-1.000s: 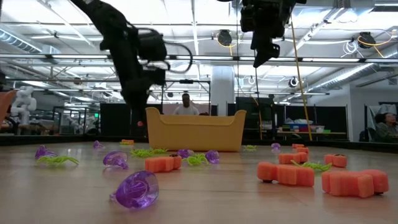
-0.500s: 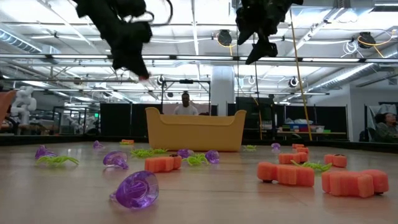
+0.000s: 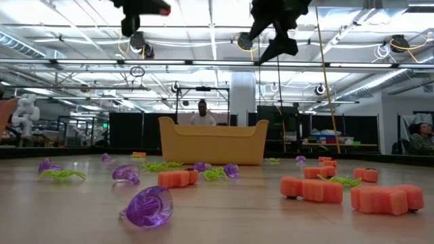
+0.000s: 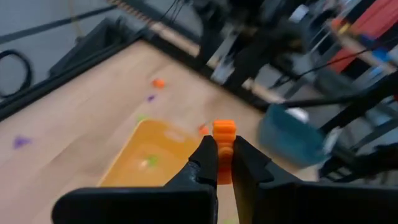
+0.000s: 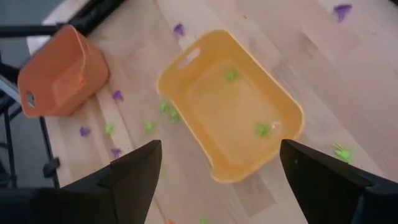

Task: Sort Halloween decoration
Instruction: Put the orange skeleton toy into the orange bin

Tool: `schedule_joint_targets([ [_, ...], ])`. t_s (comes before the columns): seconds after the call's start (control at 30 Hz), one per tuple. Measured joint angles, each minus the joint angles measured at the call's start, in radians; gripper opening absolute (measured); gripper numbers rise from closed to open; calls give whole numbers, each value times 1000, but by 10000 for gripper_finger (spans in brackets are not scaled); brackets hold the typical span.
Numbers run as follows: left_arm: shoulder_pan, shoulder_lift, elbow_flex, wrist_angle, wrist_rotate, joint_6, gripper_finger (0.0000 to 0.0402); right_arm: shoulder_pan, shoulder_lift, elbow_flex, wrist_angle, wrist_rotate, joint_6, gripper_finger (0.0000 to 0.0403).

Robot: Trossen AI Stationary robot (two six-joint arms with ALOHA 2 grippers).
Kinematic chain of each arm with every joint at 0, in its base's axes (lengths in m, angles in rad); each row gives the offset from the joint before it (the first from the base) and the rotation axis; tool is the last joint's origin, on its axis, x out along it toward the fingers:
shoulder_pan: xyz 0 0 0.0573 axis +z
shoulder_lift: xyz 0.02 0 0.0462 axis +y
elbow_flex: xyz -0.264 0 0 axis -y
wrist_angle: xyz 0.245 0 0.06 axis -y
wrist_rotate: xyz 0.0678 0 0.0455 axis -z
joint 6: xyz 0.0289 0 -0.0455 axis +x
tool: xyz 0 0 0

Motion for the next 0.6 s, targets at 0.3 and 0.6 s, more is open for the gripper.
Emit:
schedule_joint_targets([
  [0.3, -67, -67, 0, 142, 0, -57, 15, 114, 0, 0, 138, 100, 88, 313],
  [0.6, -113, -86, 0, 147, -3, 10, 15, 228, 0, 0, 200, 100, 92, 313],
])
